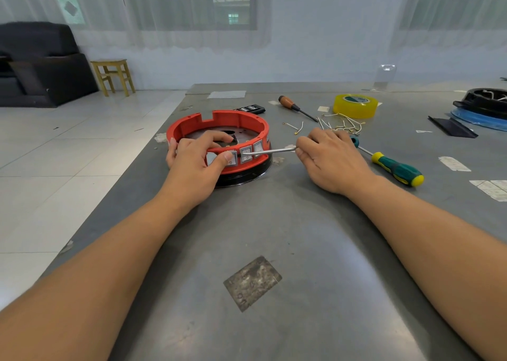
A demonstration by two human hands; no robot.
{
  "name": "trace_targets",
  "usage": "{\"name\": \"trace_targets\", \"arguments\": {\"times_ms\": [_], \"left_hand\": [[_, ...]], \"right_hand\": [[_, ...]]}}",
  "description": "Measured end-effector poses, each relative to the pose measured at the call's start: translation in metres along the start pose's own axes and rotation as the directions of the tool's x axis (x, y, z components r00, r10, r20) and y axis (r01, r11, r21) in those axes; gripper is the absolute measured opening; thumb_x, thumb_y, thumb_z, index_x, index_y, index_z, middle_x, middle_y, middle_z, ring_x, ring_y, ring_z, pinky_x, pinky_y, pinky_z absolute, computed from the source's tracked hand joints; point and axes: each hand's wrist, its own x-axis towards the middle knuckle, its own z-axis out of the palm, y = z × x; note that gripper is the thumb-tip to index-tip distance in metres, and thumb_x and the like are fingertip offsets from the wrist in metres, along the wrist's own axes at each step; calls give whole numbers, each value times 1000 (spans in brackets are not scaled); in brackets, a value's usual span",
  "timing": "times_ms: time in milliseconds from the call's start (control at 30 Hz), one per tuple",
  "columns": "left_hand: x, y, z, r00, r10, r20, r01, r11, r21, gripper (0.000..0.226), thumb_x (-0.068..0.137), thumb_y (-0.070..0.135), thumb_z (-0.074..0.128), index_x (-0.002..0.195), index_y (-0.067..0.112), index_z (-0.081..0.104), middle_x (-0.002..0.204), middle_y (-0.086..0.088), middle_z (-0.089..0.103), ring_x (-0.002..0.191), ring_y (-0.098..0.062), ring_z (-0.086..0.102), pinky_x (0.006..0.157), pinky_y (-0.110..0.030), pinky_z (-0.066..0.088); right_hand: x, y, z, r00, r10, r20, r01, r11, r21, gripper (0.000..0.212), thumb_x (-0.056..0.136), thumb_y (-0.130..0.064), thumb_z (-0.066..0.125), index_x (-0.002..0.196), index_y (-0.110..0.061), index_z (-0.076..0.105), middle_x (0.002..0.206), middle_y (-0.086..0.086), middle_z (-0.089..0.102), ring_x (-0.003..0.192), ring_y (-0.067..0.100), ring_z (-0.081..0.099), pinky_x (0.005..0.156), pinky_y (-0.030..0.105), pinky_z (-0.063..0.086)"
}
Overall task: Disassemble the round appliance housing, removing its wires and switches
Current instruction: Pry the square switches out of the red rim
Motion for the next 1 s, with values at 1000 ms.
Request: {"name": "trace_targets", "arguments": {"times_ms": [1000], "left_hand": [[-5, -3, -5, 995, 80, -52, -82, 996, -47, 15, 99, 29, 71, 103, 44, 70, 100, 21, 65, 109, -8, 45, 119, -64, 26]], "right_hand": [[-54, -18, -19, 984, 177, -10, -177, 984, 4, 33, 104, -45, 32, 98, -27, 59, 88, -4, 55, 87, 23, 56, 85, 40, 35]]}}
